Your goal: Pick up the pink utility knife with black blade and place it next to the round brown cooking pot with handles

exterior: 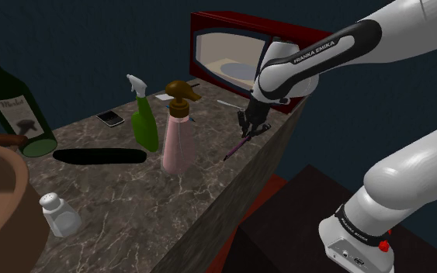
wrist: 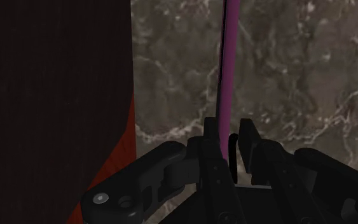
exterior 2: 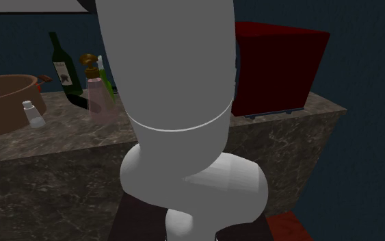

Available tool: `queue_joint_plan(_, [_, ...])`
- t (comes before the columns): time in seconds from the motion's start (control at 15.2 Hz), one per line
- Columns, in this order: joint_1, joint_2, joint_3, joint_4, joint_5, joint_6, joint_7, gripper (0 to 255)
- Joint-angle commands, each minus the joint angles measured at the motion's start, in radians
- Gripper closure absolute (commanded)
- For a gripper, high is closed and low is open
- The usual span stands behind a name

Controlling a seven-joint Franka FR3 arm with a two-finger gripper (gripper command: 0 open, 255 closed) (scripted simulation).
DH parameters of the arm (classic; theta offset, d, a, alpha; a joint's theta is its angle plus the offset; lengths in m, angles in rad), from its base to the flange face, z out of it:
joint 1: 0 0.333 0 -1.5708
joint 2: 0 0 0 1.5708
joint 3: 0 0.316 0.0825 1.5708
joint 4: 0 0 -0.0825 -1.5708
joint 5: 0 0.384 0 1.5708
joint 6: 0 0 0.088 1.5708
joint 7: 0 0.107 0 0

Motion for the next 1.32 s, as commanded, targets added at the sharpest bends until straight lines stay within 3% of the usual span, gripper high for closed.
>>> queue_joint_plan(0.0, [0.0,0.0,0.0,0.0,0.0,0.0,0.0,255])
queue_joint_plan(0.13, [0.0,0.0,0.0,0.0,0.0,0.001,0.0,255])
queue_joint_plan(1.25, [-0.004,-0.142,-0.034,0.123,-0.017,-0.263,0.023,255])
